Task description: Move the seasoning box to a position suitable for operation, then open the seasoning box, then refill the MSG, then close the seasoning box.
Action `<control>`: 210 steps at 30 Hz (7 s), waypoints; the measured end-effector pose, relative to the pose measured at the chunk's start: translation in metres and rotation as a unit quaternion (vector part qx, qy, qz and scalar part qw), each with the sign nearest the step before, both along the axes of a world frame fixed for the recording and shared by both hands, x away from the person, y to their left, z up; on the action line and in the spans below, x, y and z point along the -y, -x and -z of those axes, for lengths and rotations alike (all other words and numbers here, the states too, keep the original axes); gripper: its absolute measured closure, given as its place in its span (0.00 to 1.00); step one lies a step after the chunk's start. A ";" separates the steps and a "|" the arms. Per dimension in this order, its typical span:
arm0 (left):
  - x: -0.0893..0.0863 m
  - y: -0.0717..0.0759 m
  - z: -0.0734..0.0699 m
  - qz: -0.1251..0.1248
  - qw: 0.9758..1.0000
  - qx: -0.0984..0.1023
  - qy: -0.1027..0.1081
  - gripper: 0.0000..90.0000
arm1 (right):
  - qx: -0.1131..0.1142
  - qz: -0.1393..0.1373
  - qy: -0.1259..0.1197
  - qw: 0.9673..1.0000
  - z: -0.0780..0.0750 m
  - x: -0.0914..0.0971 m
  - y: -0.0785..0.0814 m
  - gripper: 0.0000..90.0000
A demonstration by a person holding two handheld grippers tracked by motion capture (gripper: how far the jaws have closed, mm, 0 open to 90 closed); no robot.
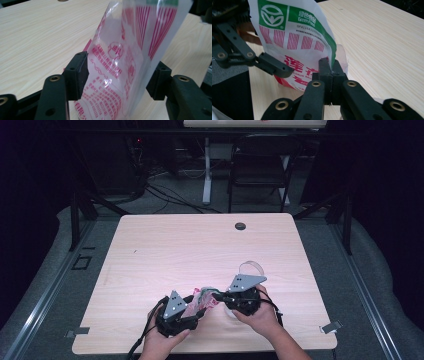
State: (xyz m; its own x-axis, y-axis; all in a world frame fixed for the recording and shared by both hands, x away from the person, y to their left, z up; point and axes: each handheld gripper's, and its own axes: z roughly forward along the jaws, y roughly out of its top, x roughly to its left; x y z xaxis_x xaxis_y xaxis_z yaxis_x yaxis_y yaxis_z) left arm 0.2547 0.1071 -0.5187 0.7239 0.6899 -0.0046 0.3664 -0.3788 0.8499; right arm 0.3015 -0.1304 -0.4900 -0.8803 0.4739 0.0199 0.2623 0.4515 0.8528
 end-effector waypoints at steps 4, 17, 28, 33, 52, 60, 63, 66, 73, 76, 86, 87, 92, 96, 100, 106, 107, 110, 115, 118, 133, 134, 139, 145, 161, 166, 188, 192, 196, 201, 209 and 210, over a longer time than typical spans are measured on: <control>-0.002 0.004 0.008 -0.008 1.000 0.001 -0.002 0.46 | 0.002 -0.002 -0.004 1.000 -0.001 -0.003 0.001 1.00; -0.006 0.001 0.039 -0.053 0.998 -0.027 -0.013 0.29 | 0.006 -0.013 -0.008 1.000 -0.002 -0.005 0.000 1.00; -0.003 -0.007 0.054 -0.056 0.997 -0.054 -0.015 0.26 | 0.010 -0.015 -0.006 1.000 -0.002 -0.005 0.003 1.00; -0.001 -0.010 0.059 -0.056 0.996 -0.065 -0.025 0.24 | 0.013 -0.014 -0.006 1.000 -0.002 -0.005 0.003 1.00; 0.008 -0.018 0.069 -0.063 0.992 -0.088 -0.070 0.23 | 0.014 -0.011 -0.006 1.000 0.000 -0.003 0.005 1.00; 0.009 -0.020 0.070 -0.062 0.992 -0.085 -0.073 0.23 | 0.016 -0.011 -0.005 1.000 0.000 -0.004 0.007 1.00; 0.009 -0.020 0.069 -0.057 0.992 -0.080 -0.073 0.28 | 0.017 -0.010 -0.007 1.000 0.001 -0.004 0.007 1.00; 0.009 -0.019 0.069 -0.062 0.993 -0.078 -0.069 0.32 | 0.017 -0.009 -0.007 1.000 0.001 -0.004 0.008 1.00; 0.008 -0.019 0.069 -0.064 0.993 -0.073 -0.068 0.42 | 0.019 -0.007 -0.006 1.000 0.001 -0.004 0.008 1.00; 0.008 -0.018 0.069 -0.065 0.993 -0.072 -0.069 0.44 | 0.020 -0.006 -0.006 1.000 0.001 -0.004 0.008 1.00; 0.006 -0.017 0.068 -0.067 0.994 -0.064 -0.061 0.53 | 0.020 -0.007 -0.008 1.000 0.002 -0.004 0.008 1.00; 0.006 -0.017 0.068 -0.067 0.994 -0.063 -0.060 0.54 | 0.020 -0.008 -0.008 1.000 0.001 -0.004 0.008 1.00; 0.006 -0.016 0.067 -0.063 0.995 -0.050 -0.057 0.58 | 0.022 -0.008 -0.010 1.000 0.001 -0.003 0.009 1.00; 0.006 -0.016 0.064 -0.061 0.995 -0.047 -0.062 0.60 | 0.022 -0.009 -0.015 1.000 0.000 -0.002 0.009 1.00; 0.005 -0.015 0.059 -0.061 0.995 -0.041 -0.071 0.61 | 0.021 -0.011 -0.023 0.999 -0.002 0.000 0.009 1.00; 0.003 -0.014 0.053 -0.069 0.993 -0.028 -0.087 0.62 | 0.025 -0.007 -0.032 0.999 -0.003 0.002 0.011 0.95; 0.003 -0.014 0.053 -0.070 0.993 -0.028 -0.086 0.62 | 0.026 -0.007 -0.033 0.999 -0.004 0.002 0.011 0.92; 0.002 -0.014 0.053 -0.070 0.993 -0.031 -0.088 0.62 | 0.023 -0.005 -0.034 0.999 -0.003 0.002 0.009 0.87; 0.003 -0.015 0.051 -0.071 0.993 -0.025 -0.093 0.63 | 0.029 0.002 -0.031 0.999 -0.003 0.003 0.010 0.78; 0.004 -0.016 0.049 -0.069 0.992 -0.019 -0.099 0.63 | 0.034 0.011 -0.032 0.999 -0.004 0.005 0.010 0.72; 0.006 -0.025 0.038 -0.072 0.990 0.005 -0.123 0.63 | 0.055 0.026 -0.035 0.998 -0.014 0.020 0.008 0.59; 0.005 -0.026 0.036 -0.073 0.989 0.006 -0.125 0.63 | 0.059 0.028 -0.034 0.997 -0.015 0.021 0.008 0.58; 0.003 -0.034 0.028 -0.081 0.988 0.015 -0.134 0.63 | 0.061 0.031 -0.036 0.997 -0.020 0.027 0.007 0.58; 0.004 -0.040 0.024 -0.085 0.984 0.030 -0.151 0.63 | 0.060 0.032 -0.027 0.997 -0.021 0.031 0.006 0.56; 0.010 -0.045 0.016 -0.078 0.976 0.057 -0.196 0.63 | 0.143 0.009 0.050 0.988 -0.028 0.028 0.013 0.61; 0.013 -0.046 0.013 -0.074 0.974 0.063 -0.202 0.64 | 0.169 -0.004 0.068 0.983 -0.033 0.026 0.017 0.62; 0.037 -0.055 -0.006 -0.041 0.960 0.099 -0.257 0.64 | 0.226 -0.037 0.093 0.969 -0.044 0.015 0.028 0.62; 0.038 -0.057 -0.007 -0.040 0.960 0.102 -0.259 0.64 | 0.227 -0.046 0.094 0.968 -0.044 0.013 0.029 0.64; 0.038 -0.057 -0.006 -0.044 0.958 0.101 -0.263 0.64 | 0.218 -0.042 0.097 0.970 -0.043 0.014 0.028 0.73; 0.039 -0.059 -0.007 -0.043 0.956 0.108 -0.271 0.64 | 0.211 -0.035 0.097 0.972 -0.042 0.016 0.028 0.81; 0.039 -0.061 -0.011 -0.050 0.954 0.118 -0.270 0.64 | 0.190 -0.039 0.090 0.977 -0.042 0.019 0.028 0.95; 0.039 -0.061 -0.011 -0.050 0.954 0.120 -0.271 0.64 | 0.186 -0.038 0.091 0.977 -0.042 0.020 0.028 0.97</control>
